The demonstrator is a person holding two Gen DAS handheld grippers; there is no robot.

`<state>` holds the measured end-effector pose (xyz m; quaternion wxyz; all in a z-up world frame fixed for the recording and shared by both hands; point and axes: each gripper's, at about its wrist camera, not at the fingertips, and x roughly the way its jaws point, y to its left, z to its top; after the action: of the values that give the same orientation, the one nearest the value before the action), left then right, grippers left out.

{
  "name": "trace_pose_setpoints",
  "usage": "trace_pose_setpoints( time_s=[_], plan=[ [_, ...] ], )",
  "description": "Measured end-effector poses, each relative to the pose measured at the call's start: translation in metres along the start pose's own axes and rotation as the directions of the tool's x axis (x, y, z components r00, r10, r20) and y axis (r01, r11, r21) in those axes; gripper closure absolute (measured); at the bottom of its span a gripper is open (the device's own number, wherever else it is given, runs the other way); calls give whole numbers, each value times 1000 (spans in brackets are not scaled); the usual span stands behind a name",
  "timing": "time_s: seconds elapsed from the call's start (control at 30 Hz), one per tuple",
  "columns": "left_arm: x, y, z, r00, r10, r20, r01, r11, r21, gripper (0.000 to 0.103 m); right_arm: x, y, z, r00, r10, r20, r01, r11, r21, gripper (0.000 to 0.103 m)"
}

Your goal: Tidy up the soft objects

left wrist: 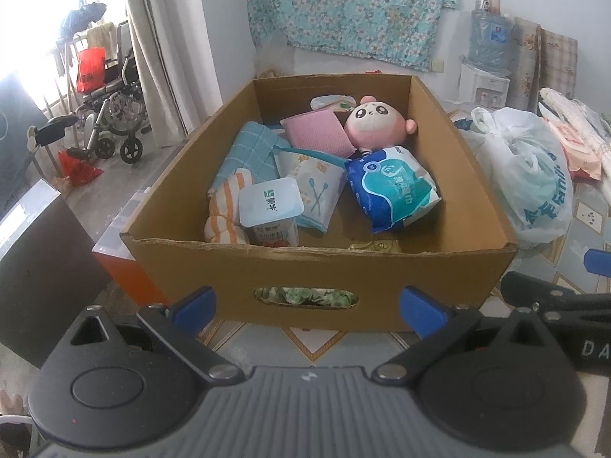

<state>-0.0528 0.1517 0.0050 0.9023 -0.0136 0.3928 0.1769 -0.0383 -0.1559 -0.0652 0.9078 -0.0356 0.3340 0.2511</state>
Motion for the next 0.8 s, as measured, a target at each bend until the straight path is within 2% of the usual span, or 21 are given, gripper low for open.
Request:
trace_pose_setpoints(
  time_s=[0.8],
  plan=[
    [4, 3, -4, 1000, -1, -16, 0, 1000, -10, 0, 5, 2, -1, 1000, 2, -21, -2, 1000, -7, 1]
  ],
)
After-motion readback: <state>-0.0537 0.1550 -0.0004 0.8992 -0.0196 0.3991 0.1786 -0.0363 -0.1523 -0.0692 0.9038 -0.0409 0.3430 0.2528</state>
